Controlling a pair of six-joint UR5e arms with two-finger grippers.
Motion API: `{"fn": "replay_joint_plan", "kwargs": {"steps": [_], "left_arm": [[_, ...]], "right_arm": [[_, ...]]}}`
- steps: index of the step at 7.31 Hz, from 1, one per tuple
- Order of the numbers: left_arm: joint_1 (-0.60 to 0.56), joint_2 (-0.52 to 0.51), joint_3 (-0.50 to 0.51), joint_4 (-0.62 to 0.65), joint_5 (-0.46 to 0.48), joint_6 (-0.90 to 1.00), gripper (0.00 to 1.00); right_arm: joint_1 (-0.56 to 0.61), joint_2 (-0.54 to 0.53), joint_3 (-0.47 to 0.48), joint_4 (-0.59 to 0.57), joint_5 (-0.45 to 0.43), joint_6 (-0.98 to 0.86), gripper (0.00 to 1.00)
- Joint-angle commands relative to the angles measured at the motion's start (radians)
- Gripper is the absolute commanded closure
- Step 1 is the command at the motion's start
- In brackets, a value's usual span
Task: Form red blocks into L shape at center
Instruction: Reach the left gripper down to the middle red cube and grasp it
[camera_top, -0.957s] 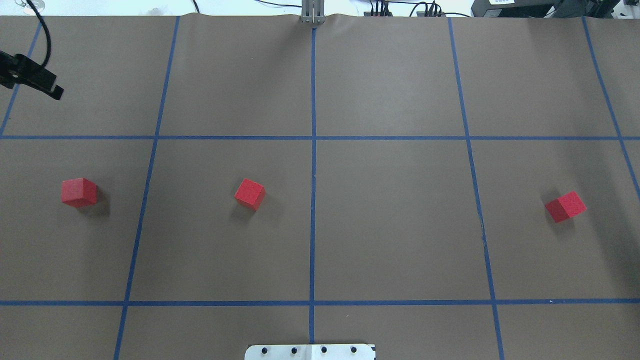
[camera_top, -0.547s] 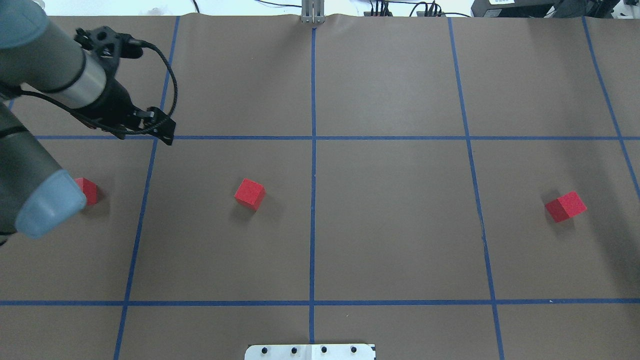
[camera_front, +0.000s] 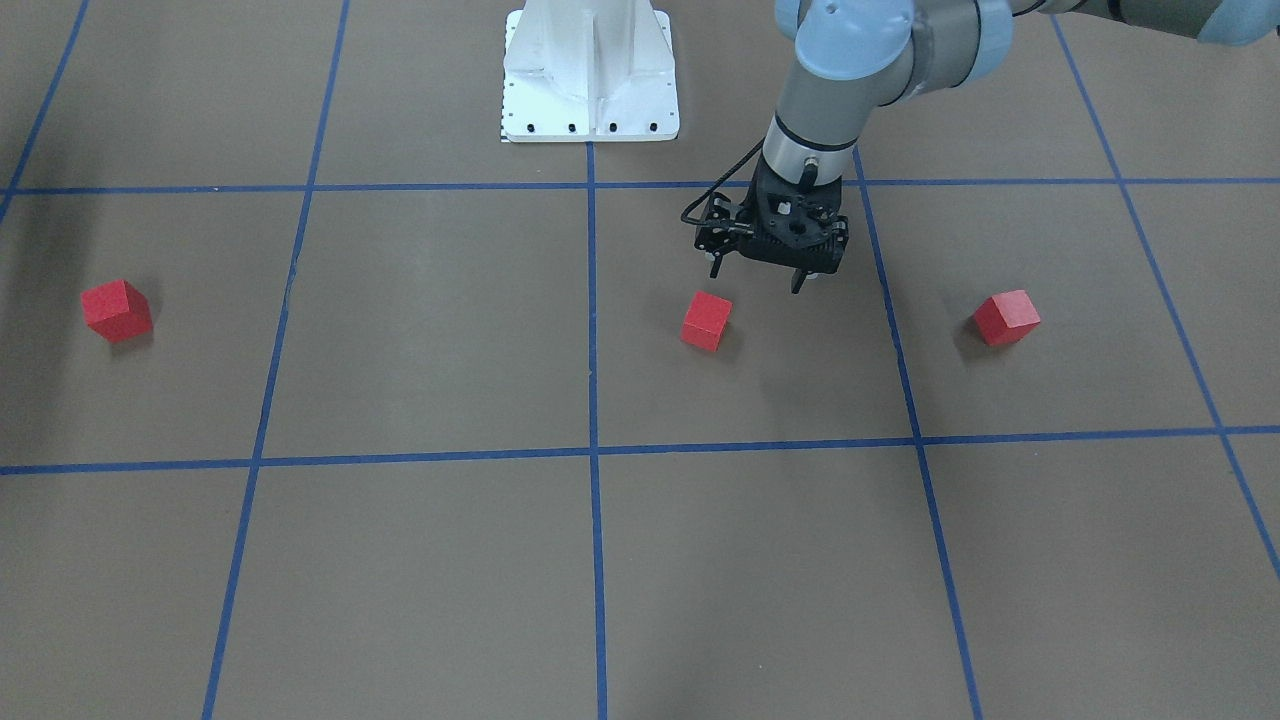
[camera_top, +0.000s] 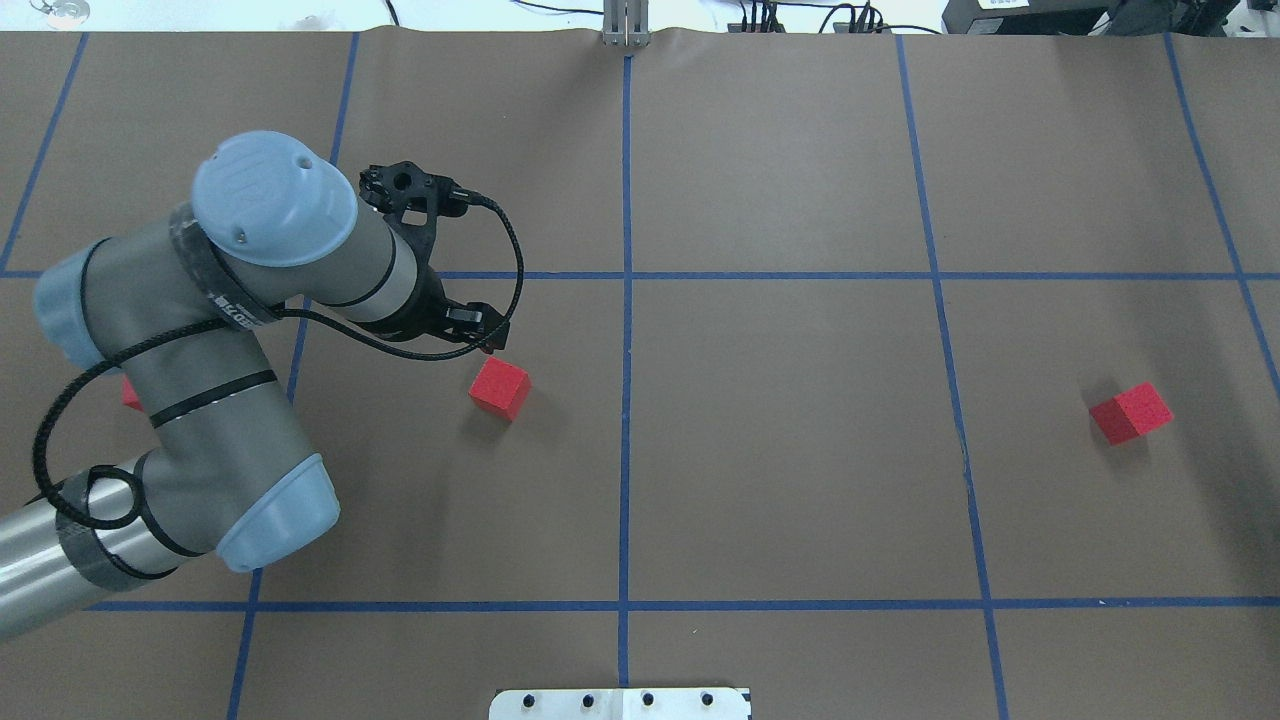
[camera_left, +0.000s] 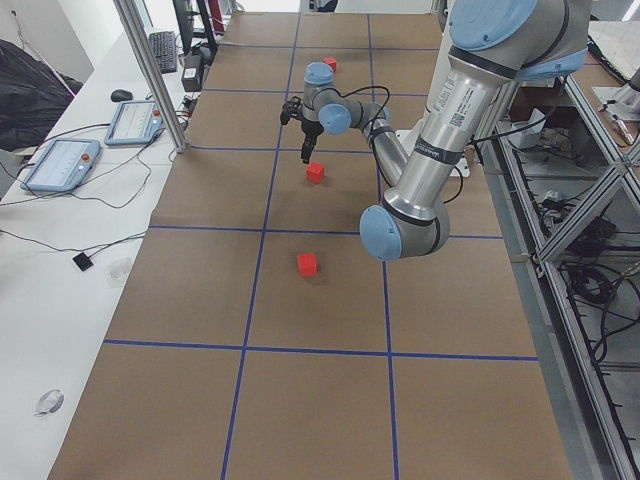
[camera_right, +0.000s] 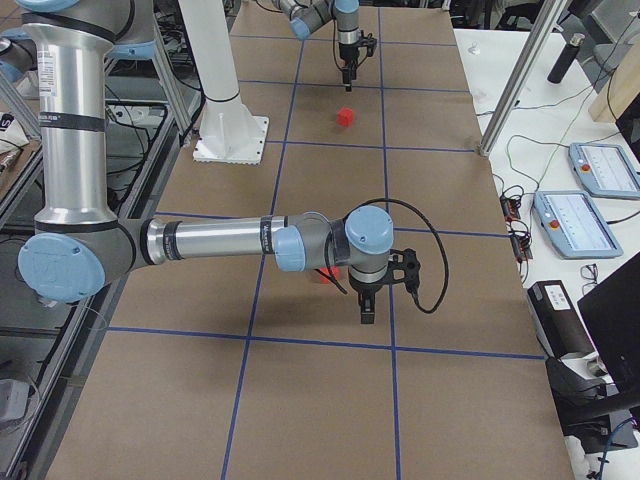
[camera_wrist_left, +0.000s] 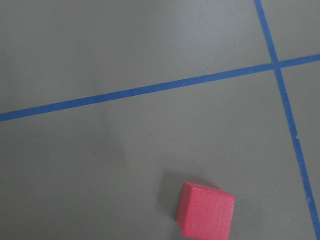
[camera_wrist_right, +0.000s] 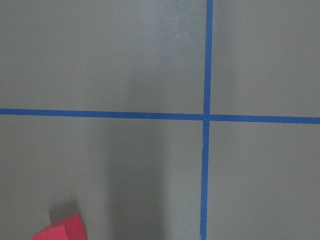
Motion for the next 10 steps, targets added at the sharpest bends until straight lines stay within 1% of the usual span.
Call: {"fn": "replay_joint_plan", "kwargs": {"steps": [1, 2, 3, 6, 10], "left_arm": [[0.032, -0.055, 0.112, -0.042, 0.005, 0.007, 0.01], [0.032, -0.057, 0.14, -0.075, 0.004, 0.045, 0.01], [0.035, -0.054, 0.154, -0.079, 0.004, 0.076, 0.01], [0.057, -0.057, 0.194, -0.08, 0.004, 0.076, 0.01], [0.092, -0.059, 0.209, -0.082, 0.01, 0.065, 0.01]], "right_arm": [[-0.004, -0.004, -0.012, 0.058, 0.003, 0.001, 0.01], [-0.007, -0.004, -0.011, 0.058, 0.003, 0.003, 0.01], [-0.01, 0.001, -0.011, 0.058, 0.003, 0.006, 0.01], [-0.022, 0.003, -0.009, 0.058, 0.003, 0.006, 0.01], [-0.033, 0.009, -0.009, 0.056, 0.002, 0.007, 0.01]]}}
